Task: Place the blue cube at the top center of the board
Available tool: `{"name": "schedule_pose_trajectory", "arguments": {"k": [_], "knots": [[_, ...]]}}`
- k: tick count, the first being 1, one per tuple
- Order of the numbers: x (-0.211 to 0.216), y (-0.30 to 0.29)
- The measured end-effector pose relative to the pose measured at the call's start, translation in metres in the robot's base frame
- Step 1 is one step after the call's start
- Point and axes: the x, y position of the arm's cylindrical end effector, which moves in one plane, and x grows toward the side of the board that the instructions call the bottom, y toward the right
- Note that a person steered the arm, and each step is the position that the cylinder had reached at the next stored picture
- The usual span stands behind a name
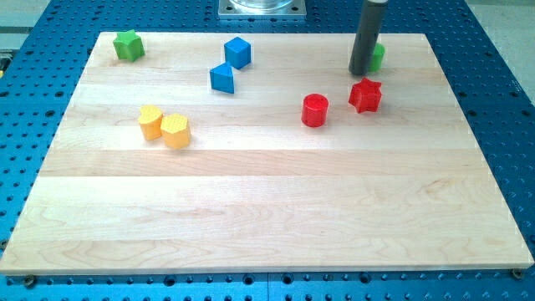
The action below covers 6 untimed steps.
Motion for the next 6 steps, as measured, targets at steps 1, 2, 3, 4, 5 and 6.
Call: {"name": "schedule_pose_trajectory", "arguments": {"k": [1,2,3,4,5,6], "knots": [[-0.018,0.009],[0.005,-0.042],[0.023,-0.124],[0.031,-0.167],[0.031,-0.222],[0.031,-0.272]]}}
